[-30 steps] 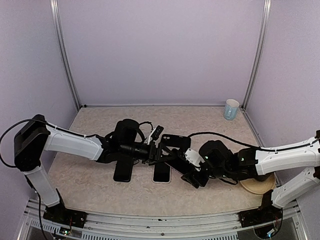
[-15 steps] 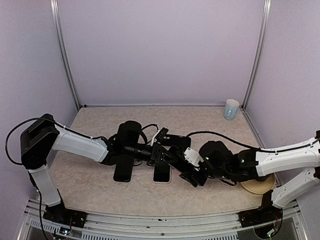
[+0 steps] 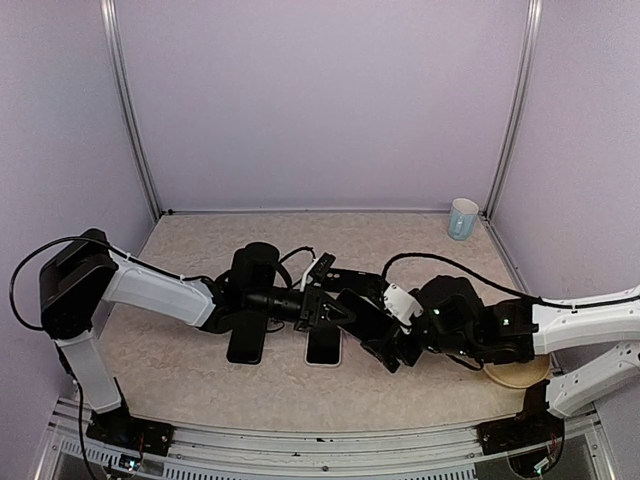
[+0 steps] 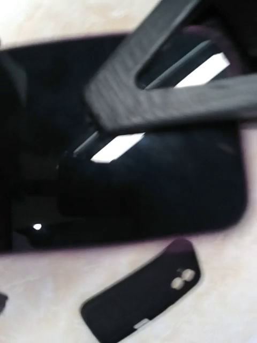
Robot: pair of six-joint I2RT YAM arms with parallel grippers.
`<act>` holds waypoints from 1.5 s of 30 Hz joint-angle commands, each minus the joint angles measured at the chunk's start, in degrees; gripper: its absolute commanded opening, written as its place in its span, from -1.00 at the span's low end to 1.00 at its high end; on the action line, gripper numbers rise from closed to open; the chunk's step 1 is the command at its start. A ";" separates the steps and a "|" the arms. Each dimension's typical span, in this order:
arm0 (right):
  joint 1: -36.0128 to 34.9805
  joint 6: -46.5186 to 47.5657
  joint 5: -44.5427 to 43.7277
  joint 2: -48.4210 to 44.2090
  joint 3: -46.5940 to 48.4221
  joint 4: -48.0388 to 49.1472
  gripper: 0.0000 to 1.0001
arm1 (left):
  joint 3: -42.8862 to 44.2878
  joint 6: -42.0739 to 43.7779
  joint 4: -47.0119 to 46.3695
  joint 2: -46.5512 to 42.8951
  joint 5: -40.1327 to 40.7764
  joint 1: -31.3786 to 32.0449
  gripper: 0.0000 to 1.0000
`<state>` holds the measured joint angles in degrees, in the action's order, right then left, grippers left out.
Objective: Put the phone into the phone case
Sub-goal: Pass from the right arm to the left, then pass from the left arm to the right
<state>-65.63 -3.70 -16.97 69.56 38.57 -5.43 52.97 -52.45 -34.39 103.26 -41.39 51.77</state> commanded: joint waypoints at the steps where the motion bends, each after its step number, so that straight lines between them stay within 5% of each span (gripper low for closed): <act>1: 0.63 -3.65 3.96 -7.34 -1.79 3.94 0.99 | -2.95 0.76 -6.57 -4.96 2.02 -1.16 -1.00; 17: 10.02 -26.80 21.08 -22.91 -11.01 19.10 0.99 | -11.41 -4.19 -31.10 -8.63 2.63 -2.08 -1.00; 45: 14.82 -44.13 44.38 -7.44 -8.51 40.15 0.57 | -7.48 -7.80 -38.04 -2.17 4.28 0.26 -1.00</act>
<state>-51.18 -46.37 23.62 61.30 30.09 29.08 43.35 -60.10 -67.70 100.68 -38.30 51.75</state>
